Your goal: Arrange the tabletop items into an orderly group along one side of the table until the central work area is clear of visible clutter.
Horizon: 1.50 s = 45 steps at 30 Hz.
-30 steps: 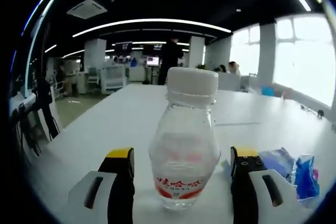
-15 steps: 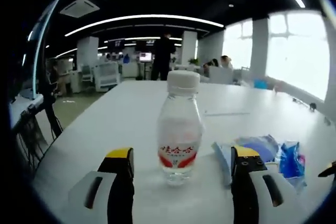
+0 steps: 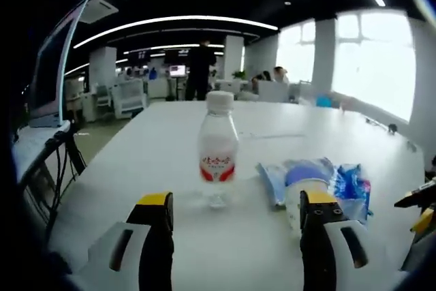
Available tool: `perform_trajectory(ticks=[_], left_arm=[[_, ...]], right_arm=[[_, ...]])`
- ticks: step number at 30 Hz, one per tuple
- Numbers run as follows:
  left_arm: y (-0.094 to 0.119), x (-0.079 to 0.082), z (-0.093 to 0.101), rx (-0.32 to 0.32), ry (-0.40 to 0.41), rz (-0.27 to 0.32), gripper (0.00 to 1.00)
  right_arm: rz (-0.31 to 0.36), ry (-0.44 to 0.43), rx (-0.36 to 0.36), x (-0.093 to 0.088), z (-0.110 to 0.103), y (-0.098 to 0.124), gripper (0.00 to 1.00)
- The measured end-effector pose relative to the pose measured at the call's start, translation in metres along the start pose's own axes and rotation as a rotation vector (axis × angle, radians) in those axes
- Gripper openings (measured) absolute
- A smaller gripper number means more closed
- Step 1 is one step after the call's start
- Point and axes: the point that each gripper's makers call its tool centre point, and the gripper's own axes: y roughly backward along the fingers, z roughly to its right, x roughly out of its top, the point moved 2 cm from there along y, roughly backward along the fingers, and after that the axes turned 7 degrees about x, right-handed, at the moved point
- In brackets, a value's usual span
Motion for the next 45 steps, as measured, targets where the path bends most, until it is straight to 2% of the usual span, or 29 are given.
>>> perform_trajectory(ticks=[6,32,37,41,45], left_arm=[[0.012,-0.004,-0.003,-0.002,0.028,-0.012,0.72],[0.024,-0.007,0.0,0.006,0.053,-0.022,0.69],[0.027,-0.006,0.005,-0.01,0.067,-0.03,0.69],[0.031,-0.006,0.017,-0.036,0.084,-0.038,0.67],[0.033,-0.018,0.031,-0.067,0.05,-0.07,0.66]], right_arm=[[0.009,0.003,-0.004,0.002,0.0,0.002,0.67],[0.005,0.028,0.012,0.007,-0.007,0.002,0.66],[0.003,0.043,0.016,0.018,-0.004,-0.001,0.65],[0.001,0.074,0.013,0.032,0.007,-0.004,0.65],[-0.007,0.115,0.001,0.044,0.022,-0.006,0.64]])
